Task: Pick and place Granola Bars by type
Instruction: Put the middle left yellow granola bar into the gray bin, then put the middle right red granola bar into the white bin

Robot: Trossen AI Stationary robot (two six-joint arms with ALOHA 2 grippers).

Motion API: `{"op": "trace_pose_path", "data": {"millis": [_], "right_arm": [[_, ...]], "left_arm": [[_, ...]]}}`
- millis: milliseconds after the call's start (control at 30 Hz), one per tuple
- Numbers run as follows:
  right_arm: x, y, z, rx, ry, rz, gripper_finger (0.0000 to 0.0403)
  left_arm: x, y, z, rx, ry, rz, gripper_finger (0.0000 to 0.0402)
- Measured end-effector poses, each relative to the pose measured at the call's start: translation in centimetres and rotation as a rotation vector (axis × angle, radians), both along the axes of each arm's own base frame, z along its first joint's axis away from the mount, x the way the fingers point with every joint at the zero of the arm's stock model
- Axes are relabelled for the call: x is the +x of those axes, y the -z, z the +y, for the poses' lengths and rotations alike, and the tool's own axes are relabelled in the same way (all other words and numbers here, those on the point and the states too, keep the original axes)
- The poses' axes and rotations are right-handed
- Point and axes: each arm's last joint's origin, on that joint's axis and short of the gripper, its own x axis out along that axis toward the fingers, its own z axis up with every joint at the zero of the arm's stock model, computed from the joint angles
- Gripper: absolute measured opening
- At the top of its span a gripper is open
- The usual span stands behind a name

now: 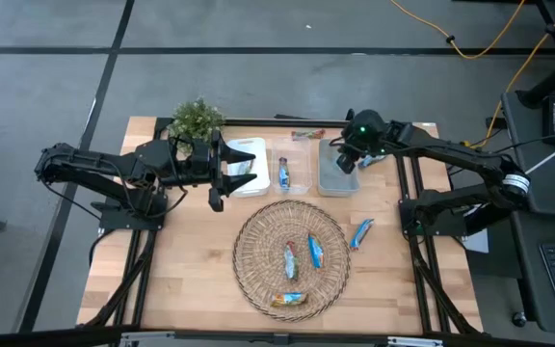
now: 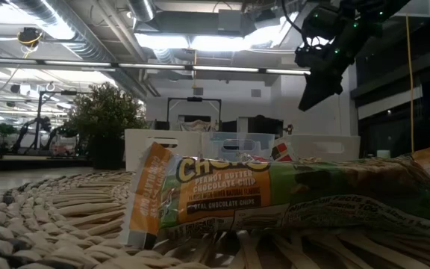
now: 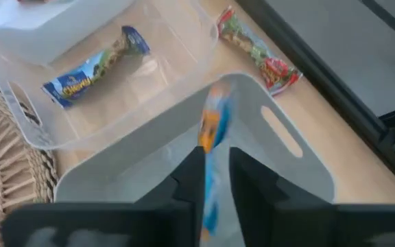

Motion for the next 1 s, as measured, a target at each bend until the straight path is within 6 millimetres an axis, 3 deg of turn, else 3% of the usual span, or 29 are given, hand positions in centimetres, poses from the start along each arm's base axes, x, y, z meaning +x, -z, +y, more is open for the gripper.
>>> {"op": "trace_pose_path", "data": {"millis": [233,400,533,767,1000], "right_arm": [[0.1,-0.6,0.0,0.028,0.044,-0.030,0.0172],[-0.4,-1.7,0.8,0.099,0.080,-0.049,0.0204],[-1.5,-2.3,2.9,0.206,0.144,-0.036,0.0203],[-3.9,-2.8,8.3,0.388,0.232,0.062,0.0179],[-5.0,-3.3,12.3,0.478,0.355,0.030,0.0151]], "left_arm": [[0.0,0.2,0.0,0.001,0.001,0.022,0.0222],[0.0,0.4,0.0,-0.010,0.007,0.039,0.0221],[0.1,0.5,-0.1,-0.008,0.024,0.055,0.0221],[0.1,0.9,-0.1,0.029,0.024,0.094,0.0221],[0.1,1.6,-0.1,0.044,0.025,0.170,0.0221]]}}
